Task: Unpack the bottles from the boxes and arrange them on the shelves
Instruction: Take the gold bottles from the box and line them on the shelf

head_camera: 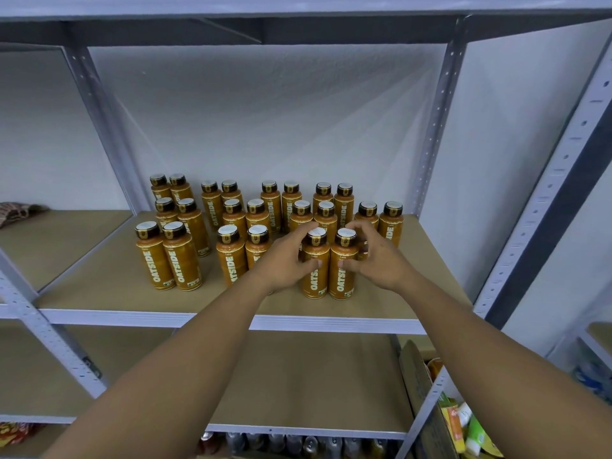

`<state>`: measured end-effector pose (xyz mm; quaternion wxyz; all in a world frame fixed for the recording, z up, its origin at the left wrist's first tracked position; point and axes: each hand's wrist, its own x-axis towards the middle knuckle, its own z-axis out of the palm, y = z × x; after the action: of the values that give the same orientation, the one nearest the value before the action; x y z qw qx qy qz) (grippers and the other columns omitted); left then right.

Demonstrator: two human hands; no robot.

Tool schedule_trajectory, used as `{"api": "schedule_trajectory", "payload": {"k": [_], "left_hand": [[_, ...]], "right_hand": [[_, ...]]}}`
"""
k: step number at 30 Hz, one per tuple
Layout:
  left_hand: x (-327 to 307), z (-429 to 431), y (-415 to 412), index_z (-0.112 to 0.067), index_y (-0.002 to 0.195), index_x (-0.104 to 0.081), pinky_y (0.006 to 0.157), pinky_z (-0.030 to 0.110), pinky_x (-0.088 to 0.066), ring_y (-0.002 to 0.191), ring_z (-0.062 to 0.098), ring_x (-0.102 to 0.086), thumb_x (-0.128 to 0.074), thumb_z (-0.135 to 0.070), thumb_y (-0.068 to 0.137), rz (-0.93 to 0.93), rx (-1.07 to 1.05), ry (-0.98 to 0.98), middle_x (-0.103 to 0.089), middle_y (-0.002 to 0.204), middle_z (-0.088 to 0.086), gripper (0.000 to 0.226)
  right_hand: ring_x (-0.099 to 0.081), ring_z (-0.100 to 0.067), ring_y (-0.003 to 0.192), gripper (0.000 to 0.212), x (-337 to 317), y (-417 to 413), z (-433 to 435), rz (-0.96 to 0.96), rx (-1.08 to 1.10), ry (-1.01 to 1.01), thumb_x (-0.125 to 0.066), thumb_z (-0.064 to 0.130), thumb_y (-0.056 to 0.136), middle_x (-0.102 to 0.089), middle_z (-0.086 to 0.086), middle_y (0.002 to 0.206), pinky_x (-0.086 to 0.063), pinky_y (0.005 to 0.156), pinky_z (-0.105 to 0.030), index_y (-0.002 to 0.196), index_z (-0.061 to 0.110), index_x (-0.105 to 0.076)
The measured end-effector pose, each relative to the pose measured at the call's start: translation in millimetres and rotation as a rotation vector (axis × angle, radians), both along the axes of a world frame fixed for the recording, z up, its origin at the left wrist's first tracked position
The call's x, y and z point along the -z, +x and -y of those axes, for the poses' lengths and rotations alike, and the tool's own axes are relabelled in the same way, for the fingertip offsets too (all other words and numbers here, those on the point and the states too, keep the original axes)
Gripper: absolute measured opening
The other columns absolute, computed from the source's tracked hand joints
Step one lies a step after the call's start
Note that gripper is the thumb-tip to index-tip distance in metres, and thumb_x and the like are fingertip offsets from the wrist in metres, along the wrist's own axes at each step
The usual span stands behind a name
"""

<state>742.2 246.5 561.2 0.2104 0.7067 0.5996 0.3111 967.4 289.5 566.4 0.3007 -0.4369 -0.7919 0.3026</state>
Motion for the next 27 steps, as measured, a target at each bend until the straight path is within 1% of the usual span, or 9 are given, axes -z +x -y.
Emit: {"api": "schedule_trajectory", "payload": {"k": [2, 5, 6, 8, 12, 16, 18, 24, 27], "left_hand": [[-4, 0, 0, -0.04, 0.155, -0.025, 0.09, 0.027, -0.048, 0.125, 0.021, -0.055, -0.074, -0.033, 0.091, -0.042, 0.001, -0.017, -0.044, 0.155, -0.004, 0.081], [-12, 1, -2, -0.037, 0.157, -0.026, 0.098, 0.034, -0.05, 0.128, 0.022, -0.053, -0.074, -0.036, 0.091, -0.125, -0.007, -0.012, -0.045, 0.155, -0.002, 0.082], [-15, 1, -1, -0.034, 0.158, -0.027, 0.1, 0.033, -0.049, 0.129, 0.023, -0.053, -0.074, -0.034, 0.091, -0.141, -0.006, -0.004, -0.046, 0.154, -0.001, 0.081], [-22, 2, 0, -0.03, 0.157, -0.03, 0.096, 0.028, -0.046, 0.127, 0.023, -0.054, -0.073, -0.031, 0.092, -0.173, 0.001, 0.013, -0.049, 0.152, -0.001, 0.078], [-32, -1, 1, -0.03, 0.155, -0.036, 0.089, 0.027, -0.046, 0.123, 0.023, -0.058, -0.075, -0.027, 0.091, -0.235, 0.027, 0.013, -0.052, 0.149, -0.001, 0.075], [-38, -6, 0, -0.033, 0.149, -0.039, 0.093, 0.03, -0.046, 0.13, 0.024, -0.053, -0.078, -0.027, 0.088, -0.278, 0.04, -0.029, -0.052, 0.149, -0.001, 0.072], [-39, -7, 2, -0.033, 0.147, -0.04, 0.091, 0.029, -0.045, 0.129, 0.023, -0.053, -0.077, -0.024, 0.089, -0.277, 0.045, -0.031, -0.053, 0.147, -0.002, 0.069], [-38, -10, 12, -0.031, 0.146, -0.041, 0.094, 0.03, -0.044, 0.133, 0.023, -0.051, -0.076, -0.022, 0.09, -0.253, 0.075, -0.031, -0.053, 0.147, -0.001, 0.066], [-38, -12, 22, -0.031, 0.146, -0.04, 0.098, 0.034, -0.049, 0.133, 0.023, -0.051, -0.077, -0.024, 0.089, -0.258, 0.087, -0.024, -0.052, 0.148, -0.001, 0.068]], "right_hand": [[-0.056, -0.013, 0.113, 0.064, -3, 0, -1, 0.043, -0.004, 0.03, -0.082, 0.031, 0.083, -0.056, 0.011, 0.128, -0.044, 0.078, -0.017, 0.131, 0.038, -0.04], [-0.06, -0.013, 0.11, 0.055, -8, 0, -3, 0.105, 0.022, 0.071, -0.077, 0.047, 0.085, -0.061, 0.011, 0.126, -0.053, 0.084, -0.029, 0.128, 0.039, -0.044], [-0.061, -0.013, 0.109, 0.051, -11, 0, -3, 0.129, 0.033, 0.093, -0.074, 0.052, 0.085, -0.062, 0.011, 0.125, -0.056, 0.086, -0.034, 0.126, 0.039, -0.045], [-0.062, -0.013, 0.108, 0.049, -17, -1, -4, 0.184, 0.048, 0.132, -0.07, 0.058, 0.086, -0.063, 0.011, 0.124, -0.057, 0.087, -0.038, 0.125, 0.037, -0.048], [-0.06, -0.013, 0.105, 0.057, -30, -1, -5, 0.303, 0.036, 0.145, -0.076, 0.05, 0.084, -0.061, 0.01, 0.125, -0.054, 0.085, -0.034, 0.131, 0.034, -0.048], [-0.06, -0.013, 0.096, 0.055, -36, -2, -6, 0.367, 0.019, 0.127, -0.082, 0.04, 0.082, -0.062, 0.006, 0.126, -0.054, 0.082, -0.034, 0.125, 0.036, -0.048], [-0.061, -0.014, 0.095, 0.053, -37, -2, -5, 0.365, 0.02, 0.131, -0.082, 0.036, 0.082, -0.062, 0.005, 0.124, -0.054, 0.083, -0.035, 0.123, 0.035, -0.049], [-0.063, -0.015, 0.091, 0.053, -34, 8, -5, 0.391, 0.057, 0.127, -0.082, 0.038, 0.081, -0.065, 0.004, 0.115, -0.057, 0.083, -0.041, 0.121, 0.036, -0.047], [-0.062, -0.015, 0.089, 0.054, -35, 19, -4, 0.426, 0.075, 0.128, -0.081, 0.04, 0.082, -0.064, 0.005, 0.109, -0.056, 0.079, -0.038, 0.123, 0.036, -0.046]]}}
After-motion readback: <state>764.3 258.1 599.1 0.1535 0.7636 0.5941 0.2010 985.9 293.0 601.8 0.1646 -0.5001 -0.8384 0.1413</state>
